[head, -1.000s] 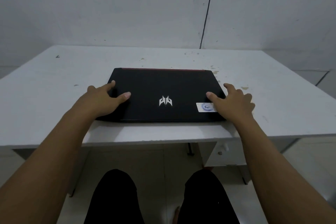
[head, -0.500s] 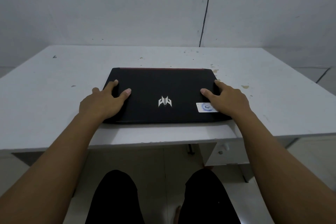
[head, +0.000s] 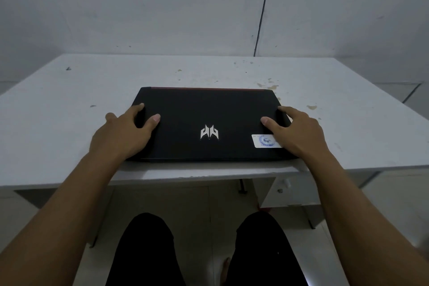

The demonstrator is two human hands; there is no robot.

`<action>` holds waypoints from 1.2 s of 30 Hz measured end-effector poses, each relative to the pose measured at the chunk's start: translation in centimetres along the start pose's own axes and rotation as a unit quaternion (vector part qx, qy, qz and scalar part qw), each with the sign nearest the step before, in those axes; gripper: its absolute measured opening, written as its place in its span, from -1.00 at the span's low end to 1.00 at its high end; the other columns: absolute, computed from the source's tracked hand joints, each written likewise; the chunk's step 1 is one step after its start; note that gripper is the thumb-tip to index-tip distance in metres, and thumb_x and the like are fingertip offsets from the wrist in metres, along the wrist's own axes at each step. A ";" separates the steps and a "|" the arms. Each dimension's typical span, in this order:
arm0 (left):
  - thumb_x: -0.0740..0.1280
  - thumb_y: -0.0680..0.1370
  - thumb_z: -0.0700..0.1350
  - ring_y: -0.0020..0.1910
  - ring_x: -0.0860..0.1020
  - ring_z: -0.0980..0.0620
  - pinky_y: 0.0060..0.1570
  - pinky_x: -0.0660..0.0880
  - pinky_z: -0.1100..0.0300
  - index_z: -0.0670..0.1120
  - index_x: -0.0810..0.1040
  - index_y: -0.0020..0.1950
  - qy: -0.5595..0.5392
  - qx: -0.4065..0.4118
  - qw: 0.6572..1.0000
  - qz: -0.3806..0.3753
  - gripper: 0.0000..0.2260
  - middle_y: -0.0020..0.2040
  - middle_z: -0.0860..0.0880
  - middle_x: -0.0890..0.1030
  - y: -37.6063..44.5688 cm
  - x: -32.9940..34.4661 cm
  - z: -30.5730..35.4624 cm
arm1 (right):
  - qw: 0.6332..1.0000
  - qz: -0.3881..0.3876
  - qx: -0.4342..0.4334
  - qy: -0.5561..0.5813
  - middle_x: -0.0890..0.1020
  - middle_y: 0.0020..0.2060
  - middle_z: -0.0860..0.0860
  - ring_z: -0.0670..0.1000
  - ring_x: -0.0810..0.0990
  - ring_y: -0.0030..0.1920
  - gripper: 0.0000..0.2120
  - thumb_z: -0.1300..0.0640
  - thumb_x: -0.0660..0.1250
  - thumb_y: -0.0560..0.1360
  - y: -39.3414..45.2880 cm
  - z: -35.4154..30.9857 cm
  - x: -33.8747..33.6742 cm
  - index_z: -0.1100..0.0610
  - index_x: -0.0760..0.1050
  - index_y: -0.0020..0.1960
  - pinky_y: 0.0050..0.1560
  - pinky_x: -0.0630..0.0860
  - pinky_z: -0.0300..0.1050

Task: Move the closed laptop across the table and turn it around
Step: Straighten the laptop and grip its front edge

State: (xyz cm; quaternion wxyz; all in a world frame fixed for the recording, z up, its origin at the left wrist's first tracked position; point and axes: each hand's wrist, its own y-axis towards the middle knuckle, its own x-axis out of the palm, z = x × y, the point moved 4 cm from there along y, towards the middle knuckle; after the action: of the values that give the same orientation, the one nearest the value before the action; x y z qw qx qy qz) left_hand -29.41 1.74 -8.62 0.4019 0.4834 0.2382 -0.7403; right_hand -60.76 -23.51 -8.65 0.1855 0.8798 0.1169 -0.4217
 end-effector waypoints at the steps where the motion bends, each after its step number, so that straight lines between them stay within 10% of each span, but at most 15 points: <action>1: 0.05 0.48 0.54 0.17 0.54 -0.29 -0.02 0.38 -0.05 0.30 0.19 0.60 -0.001 -0.001 1.000 -0.001 -0.28 0.40 -0.24 0.36 -0.3 0.0 -0.1 | 1.000 0.002 -0.004 0.001 0.60 0.34 -0.02 0.11 0.57 0.28 -0.28 -0.44 0.31 0.43 -0.3 0.1 0.0 -0.08 0.47 0.47 0.02 0.36 -0.06; 29: -0.01 0.41 0.61 0.15 0.54 -0.26 -0.10 0.41 -0.02 0.33 0.23 0.59 0.036 0.007 0.999 0.023 -0.21 0.23 -0.14 0.40 -3.0 -1.1 -2.1 | 0.997 -0.071 -0.026 -0.010 0.52 0.40 0.01 0.10 0.51 0.34 -0.28 -0.39 0.25 0.52 -2.8 -0.5 0.4 -0.09 0.31 0.58 0.12 0.38 -0.02; 36: 0.33 0.18 0.65 0.15 0.50 -0.04 0.08 0.46 0.04 0.39 0.45 0.43 -0.109 0.089 0.990 -0.002 -0.15 0.12 0.01 0.43 -6.2 -2.3 -3.6 | 0.993 -0.029 -0.033 0.108 0.38 0.19 -0.03 0.03 0.46 0.25 -0.32 -0.40 0.41 0.41 -6.7 0.1 0.0 -0.23 0.44 0.48 0.14 0.42 -0.10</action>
State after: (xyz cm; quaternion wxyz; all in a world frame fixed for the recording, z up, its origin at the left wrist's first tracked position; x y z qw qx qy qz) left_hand -32.22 8.74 -8.28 0.3795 0.4335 0.1268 -0.8075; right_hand -63.32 -17.48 -10.23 0.1884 0.9097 0.1760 -0.3255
